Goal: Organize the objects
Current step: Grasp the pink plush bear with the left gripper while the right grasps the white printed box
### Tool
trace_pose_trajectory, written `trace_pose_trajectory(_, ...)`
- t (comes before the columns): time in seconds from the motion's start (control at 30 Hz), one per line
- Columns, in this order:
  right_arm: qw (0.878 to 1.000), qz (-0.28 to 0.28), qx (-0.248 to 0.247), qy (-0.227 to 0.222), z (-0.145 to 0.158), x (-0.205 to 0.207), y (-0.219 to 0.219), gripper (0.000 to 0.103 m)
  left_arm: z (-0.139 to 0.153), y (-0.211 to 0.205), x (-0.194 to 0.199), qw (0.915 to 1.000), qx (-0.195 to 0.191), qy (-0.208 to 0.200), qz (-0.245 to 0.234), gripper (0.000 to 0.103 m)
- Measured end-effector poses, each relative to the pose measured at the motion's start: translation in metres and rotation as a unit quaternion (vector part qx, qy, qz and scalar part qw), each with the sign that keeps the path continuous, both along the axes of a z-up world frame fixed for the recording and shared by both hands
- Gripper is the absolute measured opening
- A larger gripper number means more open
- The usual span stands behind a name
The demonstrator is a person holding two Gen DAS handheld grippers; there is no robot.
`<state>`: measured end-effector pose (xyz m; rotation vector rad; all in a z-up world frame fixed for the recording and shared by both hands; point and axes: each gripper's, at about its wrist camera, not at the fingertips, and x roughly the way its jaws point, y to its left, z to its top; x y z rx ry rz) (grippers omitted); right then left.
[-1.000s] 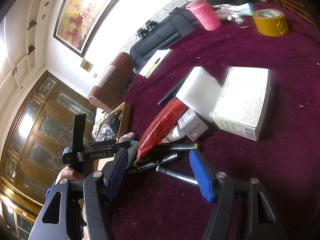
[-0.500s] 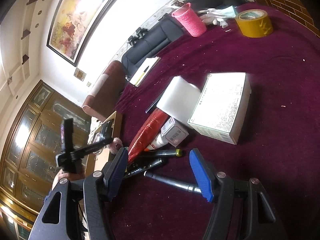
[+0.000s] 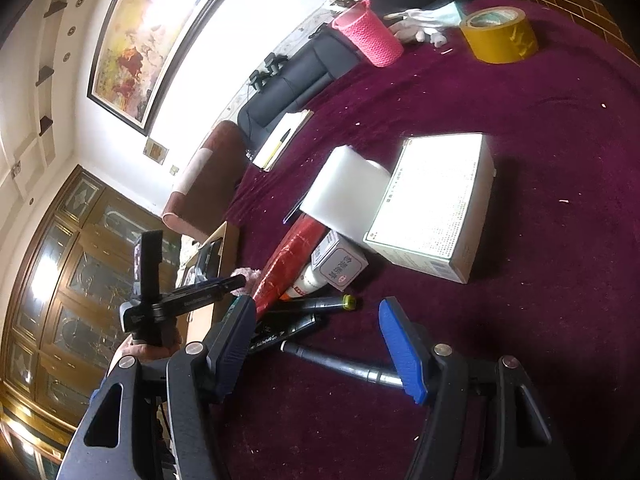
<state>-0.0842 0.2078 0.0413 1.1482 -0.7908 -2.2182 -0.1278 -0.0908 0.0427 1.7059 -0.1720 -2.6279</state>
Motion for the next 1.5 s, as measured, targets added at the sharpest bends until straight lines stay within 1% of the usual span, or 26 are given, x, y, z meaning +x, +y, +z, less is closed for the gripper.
trace_pose_trajectory(0.03,1.000,-0.002,0.002,-0.001,0.000,0.000,0.001,0.070,-0.003,0.001,-0.004,0.9999,0.007,-0.007,0.003,0.056)
trace_pose_trajectory(0.13,1.000,-0.011,0.012,-0.001,0.003,0.001,0.004,0.070,-0.010,0.003,-0.011,0.9997,0.013,-0.016,0.011,0.056)
trace_pose_trajectory(0.2,0.999,-0.021,0.030,-0.001,0.006,0.001,0.006,0.070,-0.018,0.009,-0.014,0.9995,0.016,-0.024,0.010,0.058)
trace_pose_trajectory(0.23,0.999,-0.026,0.040,-0.003,0.007,0.000,0.007,0.070,-0.021,0.012,-0.015,0.9997,0.011,-0.022,0.010,0.058)
trace_pose_trajectory(0.27,0.998,-0.033,0.052,-0.005,0.009,-0.001,0.008,0.070,-0.024,0.015,-0.014,0.9998,-0.003,-0.017,0.011,0.058)
trace_pose_trajectory(0.3,0.997,-0.044,0.070,-0.008,0.011,-0.003,0.010,0.071,-0.024,0.016,-0.011,0.9999,-0.003,-0.005,0.013,0.047)
trace_pose_trajectory(0.37,0.992,-0.067,0.107,-0.011,0.016,-0.009,0.013,0.074,-0.023,0.018,-0.008,0.9999,-0.005,0.003,0.012,0.042)
trace_pose_trajectory(0.4,0.989,-0.078,0.126,-0.011,0.018,-0.014,0.013,0.075,-0.020,0.017,-0.004,0.9998,-0.003,0.013,0.016,0.040)
trace_pose_trajectory(0.47,0.985,-0.088,0.145,-0.014,0.020,-0.023,0.012,0.081,-0.013,0.011,0.004,0.9988,0.017,0.034,0.030,0.040)
trace_pose_trajectory(0.6,0.975,-0.106,0.193,-0.029,0.018,-0.048,-0.002,0.083,0.003,0.006,0.028,0.9931,0.055,0.094,0.044,0.040)
trace_pose_trajectory(0.63,0.973,-0.107,0.201,-0.032,0.016,-0.054,-0.008,0.084,0.005,0.007,0.032,0.9917,0.059,0.106,0.043,0.040)
trace_pose_trajectory(0.73,0.957,-0.119,0.261,-0.045,0.006,-0.071,-0.028,0.084,0.010,0.009,0.043,0.9863,0.075,0.140,0.045,0.040)
trace_pose_trajectory(0.8,0.944,-0.129,0.301,-0.050,-0.002,-0.080,-0.040,0.085,0.008,0.010,0.046,0.9828,0.080,0.160,0.046,0.040)
trace_pose_trajectory(0.9,0.927,-0.132,0.347,-0.058,-0.016,-0.089,-0.052,0.092,0.002,0.012,0.047,0.9802,0.075,0.177,0.045,0.040)
trace_pose_trajectory(0.93,0.924,-0.136,0.353,-0.059,-0.019,-0.091,-0.052,0.092,0.001,0.013,0.047,0.9802,0.074,0.179,0.043,0.040)
trace_pose_trajectory(0.97,0.920,-0.146,0.359,-0.059,-0.022,-0.091,-0.051,0.087,0.000,0.013,0.047,0.9798,0.077,0.180,0.039,0.040)
trace_pose_trajectory(1.0,0.921,-0.156,0.353,-0.054,-0.026,-0.091,-0.047,0.081,0.000,0.014,0.048,0.9791,0.077,0.185,0.036,0.040)
trace_pose_trajectory(1.03,0.923,-0.162,0.346,-0.045,-0.026,-0.089,-0.044,0.081,0.001,0.014,0.049,0.9788,0.070,0.189,0.034,0.040)
trace_pose_trajectory(1.07,0.922,-0.164,0.349,-0.038,-0.026,-0.088,-0.042,0.080,0.001,0.014,0.050,0.9783,0.064,0.194,0.033,0.040)
trace_pose_trajectory(1.1,0.918,-0.164,0.358,-0.033,-0.025,-0.088,-0.040,0.079,0.001,0.013,0.050,0.9779,0.065,0.196,0.034,0.040)
trace_pose_trajectory(1.13,0.918,-0.171,0.357,-0.026,-0.024,-0.087,-0.036,0.079,0.001,0.012,0.050,0.9779,0.066,0.195,0.034,0.040)
trace_pose_trajectory(1.23,0.917,-0.196,0.349,0.002,-0.010,-0.080,-0.028,0.077,0.000,0.009,0.047,0.9786,0.076,0.189,0.033,0.041)
trace_pose_trajectory(1.3,0.916,-0.216,0.337,0.039,0.006,-0.070,-0.026,0.077,0.001,0.008,0.049,0.9779,0.076,0.192,0.034,0.041)
trace_pose_trajectory(1.4,0.923,-0.220,0.304,0.085,0.022,-0.058,-0.029,0.077,0.002,0.006,0.051,0.9767,0.073,0.198,0.038,0.041)
trace_pose_trajectory(1.47,0.931,-0.211,0.279,0.102,0.028,-0.054,-0.031,0.077,0.002,0.005,0.051,0.9768,0.074,0.197,0.039,0.041)
trace_pose_trajectory(1.5,0.933,-0.208,0.273,0.107,0.030,-0.052,-0.031,0.077,0.001,0.005,0.051,0.9770,0.074,0.196,0.039,0.041)
